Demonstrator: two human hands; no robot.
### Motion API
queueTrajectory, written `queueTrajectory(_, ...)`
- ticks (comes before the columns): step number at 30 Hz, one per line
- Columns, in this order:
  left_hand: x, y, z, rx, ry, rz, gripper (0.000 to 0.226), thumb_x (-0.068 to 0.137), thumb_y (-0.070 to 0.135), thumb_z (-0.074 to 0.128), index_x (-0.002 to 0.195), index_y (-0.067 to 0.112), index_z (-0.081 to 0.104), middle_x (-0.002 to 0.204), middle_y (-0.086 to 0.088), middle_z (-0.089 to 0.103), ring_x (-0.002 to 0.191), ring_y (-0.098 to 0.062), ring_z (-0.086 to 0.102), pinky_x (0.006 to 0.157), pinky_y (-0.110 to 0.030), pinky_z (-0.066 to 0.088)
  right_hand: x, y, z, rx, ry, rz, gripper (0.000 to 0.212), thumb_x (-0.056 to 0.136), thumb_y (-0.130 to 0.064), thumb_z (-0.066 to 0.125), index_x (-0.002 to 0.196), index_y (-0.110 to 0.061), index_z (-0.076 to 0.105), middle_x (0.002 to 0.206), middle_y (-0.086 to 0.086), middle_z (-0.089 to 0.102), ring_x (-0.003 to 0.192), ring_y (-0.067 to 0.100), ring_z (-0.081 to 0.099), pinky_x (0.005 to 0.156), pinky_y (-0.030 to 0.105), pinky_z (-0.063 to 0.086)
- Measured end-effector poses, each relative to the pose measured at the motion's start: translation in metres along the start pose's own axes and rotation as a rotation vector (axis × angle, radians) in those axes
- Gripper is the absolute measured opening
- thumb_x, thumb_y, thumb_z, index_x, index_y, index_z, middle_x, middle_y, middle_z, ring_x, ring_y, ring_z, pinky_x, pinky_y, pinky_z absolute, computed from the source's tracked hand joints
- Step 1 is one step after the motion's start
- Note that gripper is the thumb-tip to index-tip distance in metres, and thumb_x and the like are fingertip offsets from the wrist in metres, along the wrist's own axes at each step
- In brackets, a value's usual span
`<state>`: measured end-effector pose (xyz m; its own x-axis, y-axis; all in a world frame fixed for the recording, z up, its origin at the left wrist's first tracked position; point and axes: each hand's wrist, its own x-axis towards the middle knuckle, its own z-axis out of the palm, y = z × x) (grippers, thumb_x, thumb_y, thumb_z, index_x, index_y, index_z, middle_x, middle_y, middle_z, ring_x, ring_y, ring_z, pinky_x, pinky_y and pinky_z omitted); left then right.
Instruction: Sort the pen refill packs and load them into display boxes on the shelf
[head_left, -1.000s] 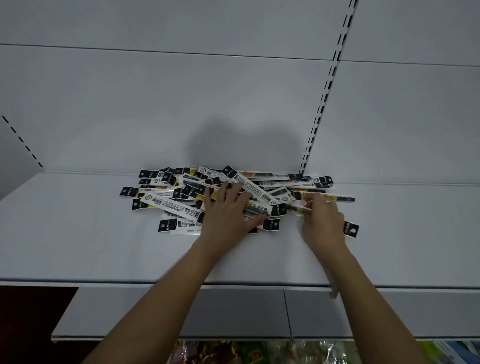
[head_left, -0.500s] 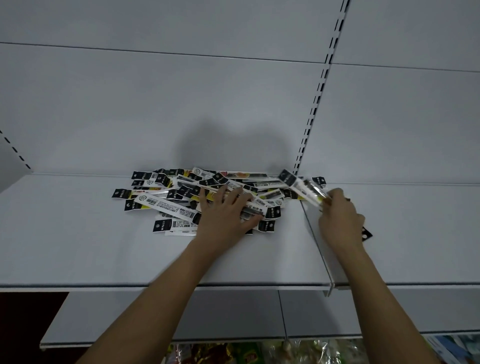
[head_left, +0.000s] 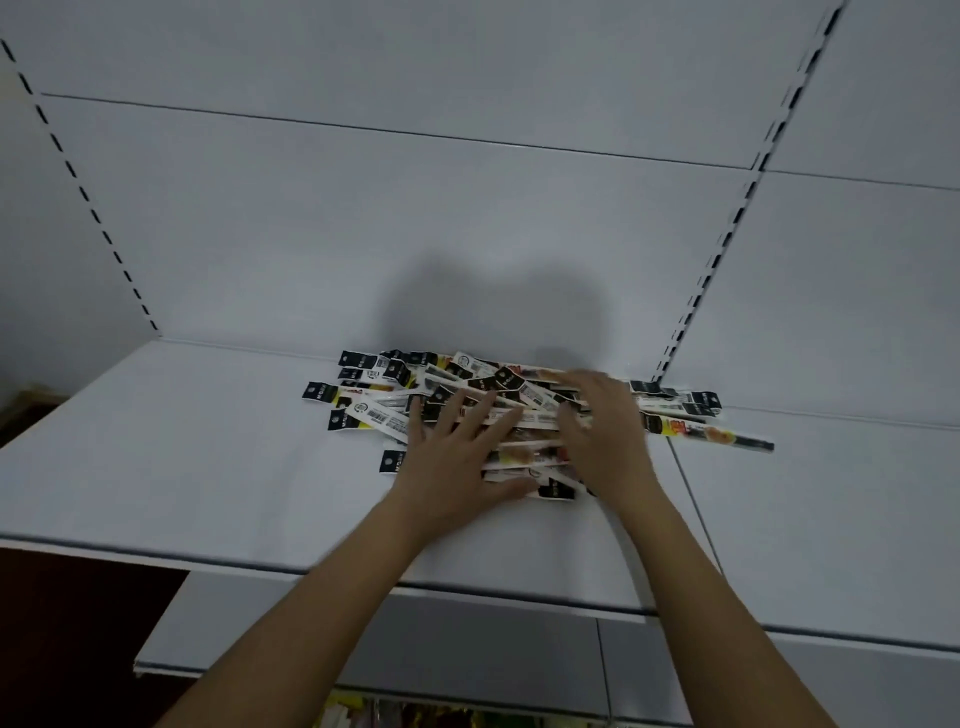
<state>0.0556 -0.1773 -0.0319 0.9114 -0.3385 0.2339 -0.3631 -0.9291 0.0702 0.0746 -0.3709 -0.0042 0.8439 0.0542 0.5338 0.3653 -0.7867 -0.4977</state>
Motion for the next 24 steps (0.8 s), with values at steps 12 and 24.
queueTrajectory(12, 0.026, 0.002, 0.004, 0.051, 0.019, -0.084, 0.112, 0.06, 0.099, 0.005, 0.154, 0.04, -0.007, 0.164, -0.008, -0.008, 0.15, -0.038, -0.005, 0.106, -0.07, -0.019, -0.011, 0.003, -0.003, 0.219, -0.045, 0.416, 0.039, 0.104, -0.033, 0.041, 0.138, -0.016, 0.051, 0.131, -0.005, 0.05, 0.125, 0.014, 0.045, 0.104, 0.032, 0.035)
queueTrajectory(24, 0.051, 0.043, 0.007, 0.061, -0.123, 0.041, 0.105, 0.064, 0.097, 0.015, 0.153, 0.046, -0.004, 0.165, 0.005, -0.004, 0.15, -0.029, -0.012, 0.113, -0.065, -0.011, 0.021, 0.113, -0.046, -0.258, -0.316, 0.45, 0.048, 0.088, -0.031, 0.054, 0.134, -0.02, 0.05, 0.13, 0.009, 0.056, 0.125, 0.036, 0.045, 0.108, 0.054, 0.026)
